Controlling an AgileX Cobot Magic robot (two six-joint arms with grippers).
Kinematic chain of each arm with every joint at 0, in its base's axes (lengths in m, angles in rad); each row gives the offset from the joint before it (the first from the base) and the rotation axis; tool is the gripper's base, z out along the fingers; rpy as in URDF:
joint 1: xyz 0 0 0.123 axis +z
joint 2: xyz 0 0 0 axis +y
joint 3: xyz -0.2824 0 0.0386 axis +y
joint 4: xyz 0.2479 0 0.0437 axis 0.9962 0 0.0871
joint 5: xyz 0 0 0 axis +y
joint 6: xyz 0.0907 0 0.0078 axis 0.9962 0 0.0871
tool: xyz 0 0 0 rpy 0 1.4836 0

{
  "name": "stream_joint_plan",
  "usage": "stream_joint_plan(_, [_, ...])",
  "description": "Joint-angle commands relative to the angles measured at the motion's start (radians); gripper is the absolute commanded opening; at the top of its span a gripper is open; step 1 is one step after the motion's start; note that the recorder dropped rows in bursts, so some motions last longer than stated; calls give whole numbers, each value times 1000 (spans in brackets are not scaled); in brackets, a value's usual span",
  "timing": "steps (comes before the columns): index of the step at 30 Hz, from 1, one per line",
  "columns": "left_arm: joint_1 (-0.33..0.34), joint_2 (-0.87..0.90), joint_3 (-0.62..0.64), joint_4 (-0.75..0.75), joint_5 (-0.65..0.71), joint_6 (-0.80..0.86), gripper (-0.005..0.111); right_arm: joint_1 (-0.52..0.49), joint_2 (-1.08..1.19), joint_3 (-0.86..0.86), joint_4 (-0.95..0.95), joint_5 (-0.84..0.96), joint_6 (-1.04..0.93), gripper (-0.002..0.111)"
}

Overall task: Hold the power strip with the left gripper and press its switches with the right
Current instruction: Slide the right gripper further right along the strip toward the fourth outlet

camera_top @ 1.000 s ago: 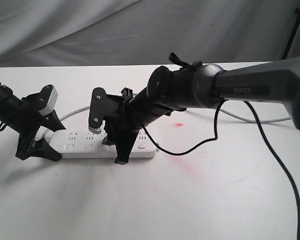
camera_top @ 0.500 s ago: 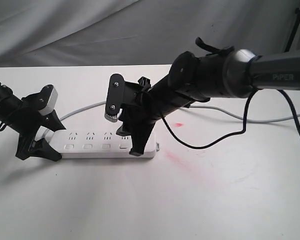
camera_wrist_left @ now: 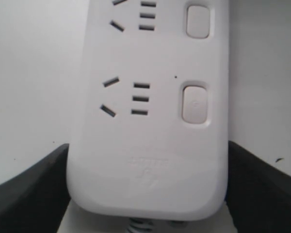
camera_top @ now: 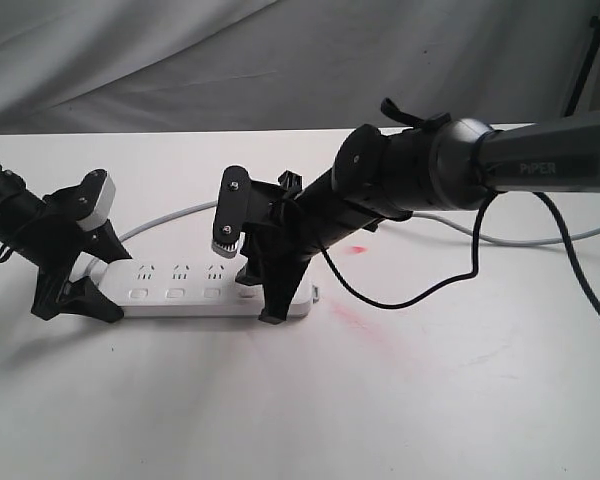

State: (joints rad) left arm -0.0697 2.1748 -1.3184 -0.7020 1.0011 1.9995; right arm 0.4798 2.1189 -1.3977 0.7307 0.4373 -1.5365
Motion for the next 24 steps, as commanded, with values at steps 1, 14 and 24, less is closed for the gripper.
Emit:
stream_joint_plan(1, [-2,0,-2,3,-7,-8,65,-2,9,5,19,-15,-7,35])
stream_joint_plan(14, [-2,0,-2,3,-7,-8,65,2,41,5,13,-3,-26,35])
stream_joint_plan(24, [-2,0,-2,3,-7,-8,65,2,87,5,9,16,-37,35])
